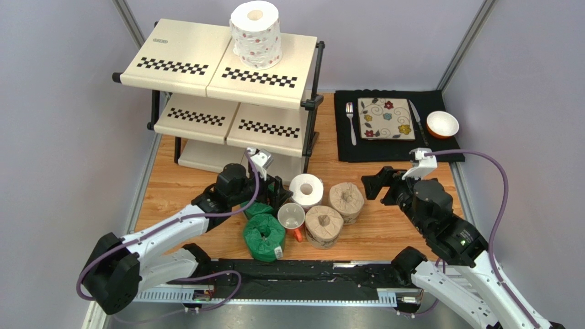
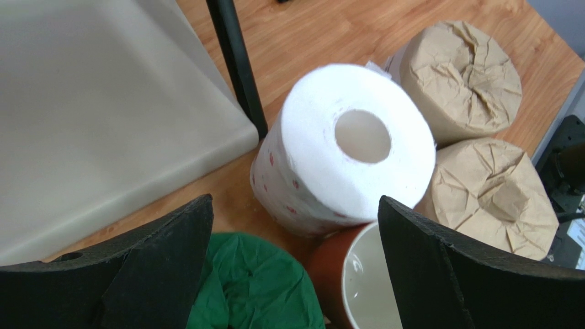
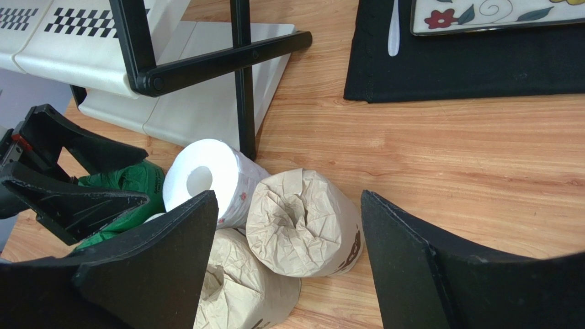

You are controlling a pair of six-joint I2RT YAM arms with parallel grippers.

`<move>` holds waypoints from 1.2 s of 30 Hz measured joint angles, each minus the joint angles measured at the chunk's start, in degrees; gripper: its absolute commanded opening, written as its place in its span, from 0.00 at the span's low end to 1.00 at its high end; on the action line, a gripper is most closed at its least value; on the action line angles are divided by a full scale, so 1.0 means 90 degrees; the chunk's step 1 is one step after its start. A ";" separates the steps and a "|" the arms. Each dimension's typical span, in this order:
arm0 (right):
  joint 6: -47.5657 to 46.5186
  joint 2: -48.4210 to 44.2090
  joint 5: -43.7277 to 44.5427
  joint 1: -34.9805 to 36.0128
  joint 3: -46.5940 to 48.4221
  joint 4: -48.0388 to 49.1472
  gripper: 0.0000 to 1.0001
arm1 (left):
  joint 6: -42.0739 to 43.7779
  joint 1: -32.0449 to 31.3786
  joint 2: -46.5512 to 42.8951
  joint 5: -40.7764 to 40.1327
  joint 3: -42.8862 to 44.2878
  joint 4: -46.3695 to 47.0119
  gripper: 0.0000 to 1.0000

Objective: Place and organize the paper towels onto the shelf

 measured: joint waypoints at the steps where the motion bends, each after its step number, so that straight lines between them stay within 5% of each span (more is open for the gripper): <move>1: 0.0015 -0.0036 0.0017 0.0000 0.0000 -0.0049 0.80 | 0.0002 -0.0032 0.0102 -0.0046 0.0080 0.0063 0.98; 27: 0.0083 -0.0291 0.0228 0.0000 0.0000 -0.0408 0.80 | 0.0653 -0.0879 0.1897 -0.1477 0.1151 0.0209 0.95; 36: 0.0083 -0.0296 0.0253 0.0000 0.0000 -0.0505 0.80 | 0.0585 -0.0923 0.2227 -0.1583 0.1348 0.0277 0.76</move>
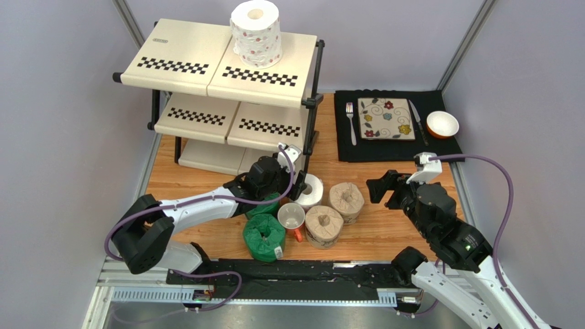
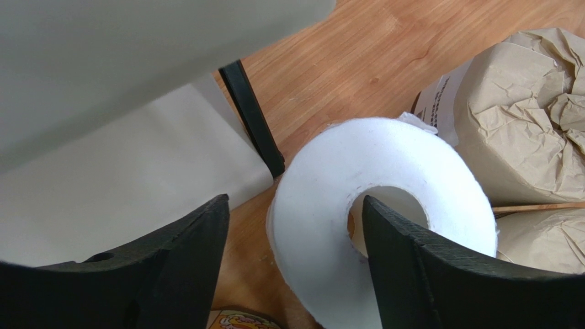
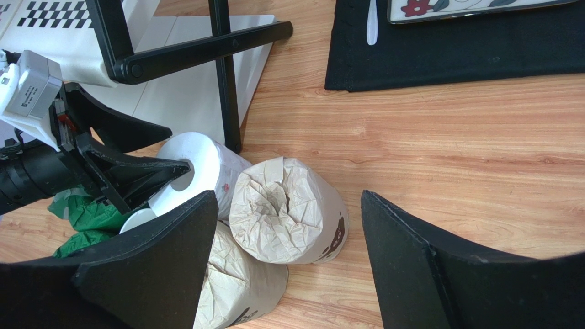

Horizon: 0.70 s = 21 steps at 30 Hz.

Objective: Place and organize the paper towels onto the shelf

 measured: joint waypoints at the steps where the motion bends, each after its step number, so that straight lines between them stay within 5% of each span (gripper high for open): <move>1: 0.0000 -0.0002 0.0002 0.0000 0.0000 0.0000 0.80 | -0.0010 -0.0005 0.0051 -0.0012 0.0032 0.0002 0.72; 15: 0.0002 -0.0058 0.0005 0.0000 -0.0005 -0.0019 0.80 | 0.0029 -0.0114 0.0376 -0.0022 0.0437 -0.0245 0.34; 21: 0.0046 -0.0129 0.0002 0.0000 -0.0080 -0.0041 0.80 | 0.0036 -0.0114 0.0153 0.0078 0.0398 -0.0505 0.32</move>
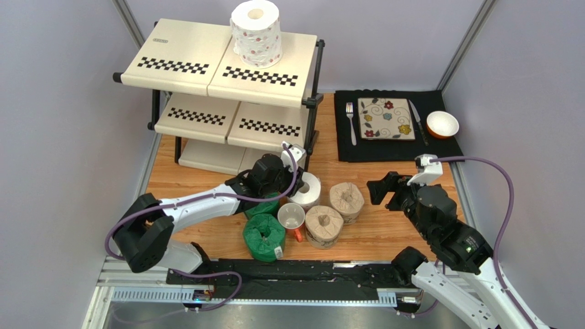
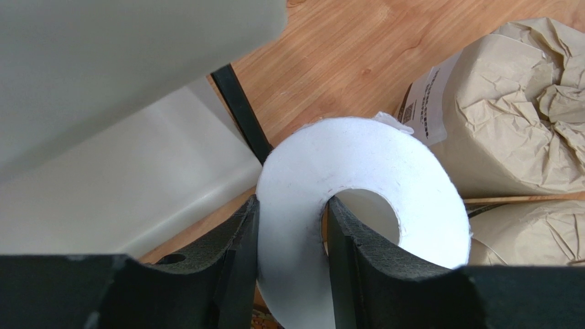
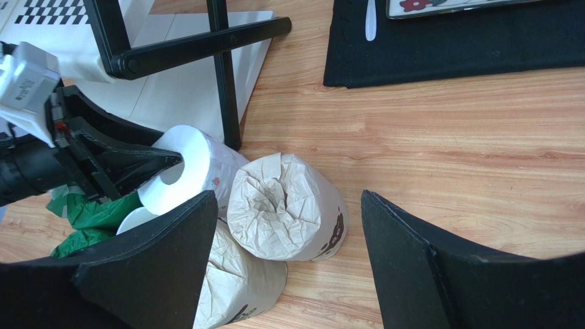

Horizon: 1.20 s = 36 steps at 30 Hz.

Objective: Place and organize the paper towels onto the shelf

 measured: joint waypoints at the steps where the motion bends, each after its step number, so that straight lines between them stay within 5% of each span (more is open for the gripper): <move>1: 0.0005 0.0000 0.0000 0.0000 -0.0012 -0.0002 0.80 | 0.0002 0.0000 -0.0097 0.0024 -0.0032 -0.0063 0.32; 36: 0.0267 0.0126 -0.0109 0.0000 -0.0129 0.0070 0.80 | -0.0155 0.0005 -0.4607 0.0194 0.0019 -0.2200 0.29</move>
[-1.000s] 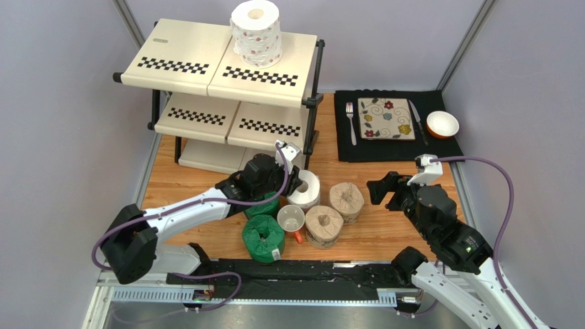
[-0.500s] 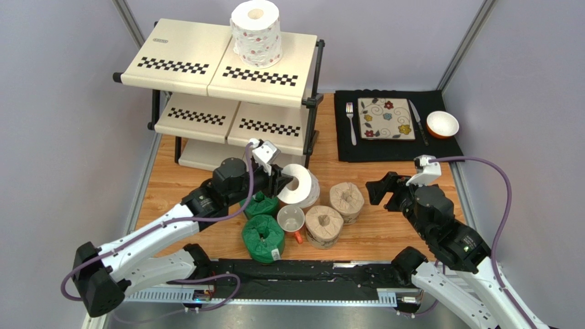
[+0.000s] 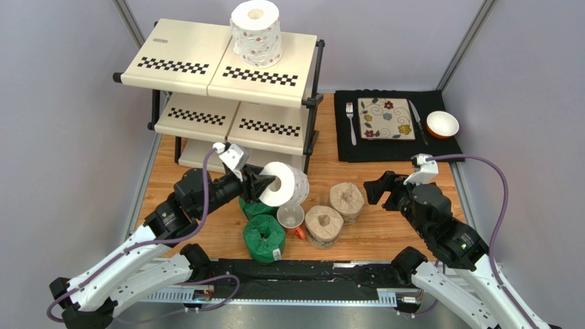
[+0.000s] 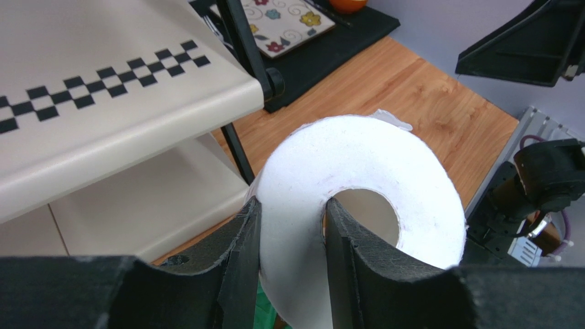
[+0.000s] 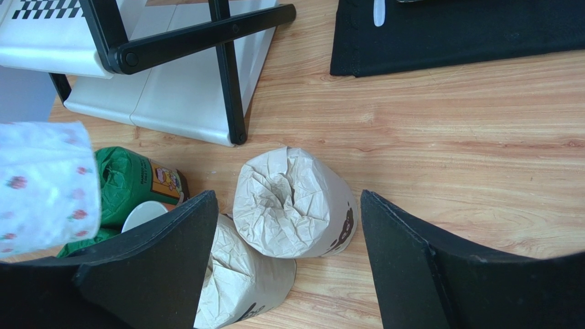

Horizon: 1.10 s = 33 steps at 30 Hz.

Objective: Place and organize the paper towels onto the shelf

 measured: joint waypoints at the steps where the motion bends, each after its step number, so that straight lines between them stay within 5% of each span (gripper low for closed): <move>1: 0.0000 0.0007 -0.0010 0.0000 -0.0002 0.0002 0.80 | -0.0002 0.0002 -0.0063 -0.0024 0.0085 -0.0044 0.29; 12: -0.0005 -0.0041 -0.0017 0.0000 0.0000 0.0005 0.80 | 0.0112 0.0002 -0.0333 -0.0403 0.1571 -0.0102 0.29; 33: 0.0046 -0.0546 0.0053 0.0000 -0.0002 -0.0168 0.79 | 0.2140 0.0000 0.2161 -0.0998 0.5909 -0.0073 0.29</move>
